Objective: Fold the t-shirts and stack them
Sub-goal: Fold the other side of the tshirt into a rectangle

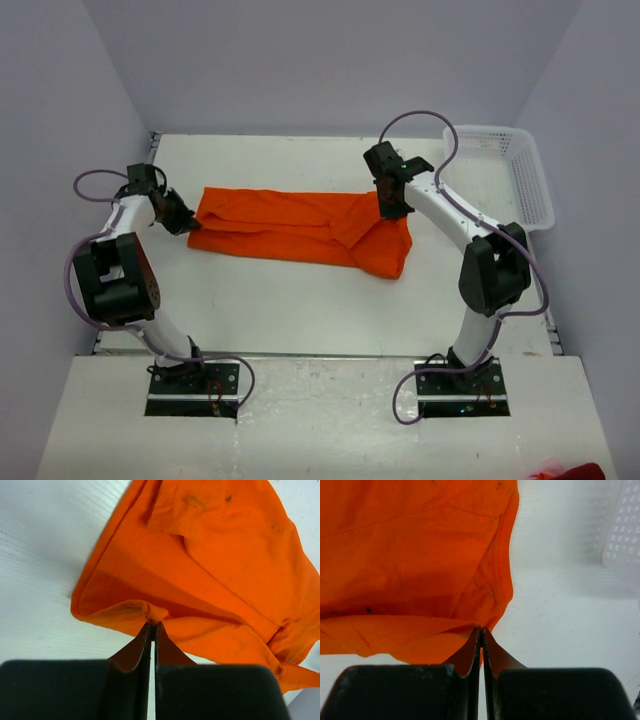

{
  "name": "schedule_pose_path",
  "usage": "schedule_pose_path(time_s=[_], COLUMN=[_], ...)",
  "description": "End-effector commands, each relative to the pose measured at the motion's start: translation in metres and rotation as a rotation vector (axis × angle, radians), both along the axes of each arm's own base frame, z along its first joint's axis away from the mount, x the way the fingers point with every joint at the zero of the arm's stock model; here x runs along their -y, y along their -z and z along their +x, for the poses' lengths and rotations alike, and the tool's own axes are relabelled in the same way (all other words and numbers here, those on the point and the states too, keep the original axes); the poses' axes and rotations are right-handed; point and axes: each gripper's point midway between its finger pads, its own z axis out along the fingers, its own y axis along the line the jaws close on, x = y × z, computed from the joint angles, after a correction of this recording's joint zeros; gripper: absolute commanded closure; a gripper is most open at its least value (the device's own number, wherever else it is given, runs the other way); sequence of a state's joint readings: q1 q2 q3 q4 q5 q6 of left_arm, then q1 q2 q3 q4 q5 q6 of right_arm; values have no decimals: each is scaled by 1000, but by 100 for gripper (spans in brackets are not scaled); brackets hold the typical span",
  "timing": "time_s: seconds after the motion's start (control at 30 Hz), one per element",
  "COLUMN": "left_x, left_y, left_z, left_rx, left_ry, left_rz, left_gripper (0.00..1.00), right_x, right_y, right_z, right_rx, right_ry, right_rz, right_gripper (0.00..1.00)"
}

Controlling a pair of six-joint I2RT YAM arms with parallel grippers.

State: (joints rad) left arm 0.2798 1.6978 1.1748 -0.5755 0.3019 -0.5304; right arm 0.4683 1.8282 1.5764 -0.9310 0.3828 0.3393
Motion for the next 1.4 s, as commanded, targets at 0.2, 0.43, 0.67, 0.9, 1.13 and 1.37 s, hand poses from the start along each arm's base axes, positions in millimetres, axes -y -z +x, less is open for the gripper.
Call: schedule_pose_path(time_s=[0.2, 0.43, 0.67, 0.9, 1.13, 1.37], left_x=[-2, 0, 2, -27, 54, 130], left_y=[-14, -6, -5, -111, -165, -113], left_z=[37, 48, 57, 82, 76, 57], left_rx=[73, 59, 77, 277, 445, 381], left_ry=[19, 24, 27, -69, 143, 406], left_rz=[14, 7, 5, 482, 461, 232], left_gripper=[100, 100, 75, 34, 32, 42], right_x=[2, 0, 0, 9, -14, -77], right_y=[-13, -12, 4, 12, -42, -40], right_z=[31, 45, 56, 109, 150, 41], right_rx=[30, 24, -5, 60, 182, 81], right_ry=[1, -6, 5, 31, -41, -220], right_rz=[28, 41, 45, 24, 200, 421], right_gripper=[100, 100, 100, 81, 30, 34])
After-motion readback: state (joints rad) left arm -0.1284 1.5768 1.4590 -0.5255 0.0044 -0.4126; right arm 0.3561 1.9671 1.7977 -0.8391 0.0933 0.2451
